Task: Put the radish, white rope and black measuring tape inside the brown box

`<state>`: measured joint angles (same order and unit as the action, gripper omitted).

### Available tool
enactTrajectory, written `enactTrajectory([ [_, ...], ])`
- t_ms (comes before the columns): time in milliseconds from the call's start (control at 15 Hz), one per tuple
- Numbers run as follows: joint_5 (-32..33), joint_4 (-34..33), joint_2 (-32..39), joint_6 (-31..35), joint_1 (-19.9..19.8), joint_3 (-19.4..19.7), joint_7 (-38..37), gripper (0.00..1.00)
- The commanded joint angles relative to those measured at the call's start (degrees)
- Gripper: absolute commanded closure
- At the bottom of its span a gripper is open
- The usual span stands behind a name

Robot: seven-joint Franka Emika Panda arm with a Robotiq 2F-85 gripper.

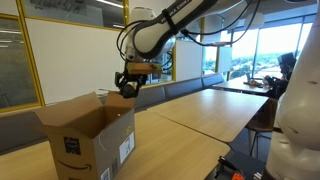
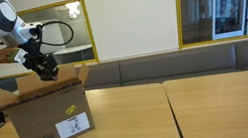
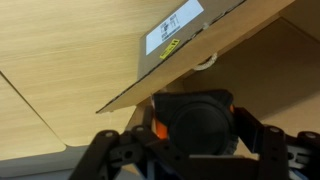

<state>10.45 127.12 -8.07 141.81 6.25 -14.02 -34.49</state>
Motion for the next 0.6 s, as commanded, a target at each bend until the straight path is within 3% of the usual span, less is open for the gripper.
enactTrajectory([
  [0,-1.59,-5.64,7.39,2.40,1.65,-0.15,2.19,0.44],
  [533,-1.94,-17.67,23.63,4.26,6.00,2.00,6.12,0.44],
])
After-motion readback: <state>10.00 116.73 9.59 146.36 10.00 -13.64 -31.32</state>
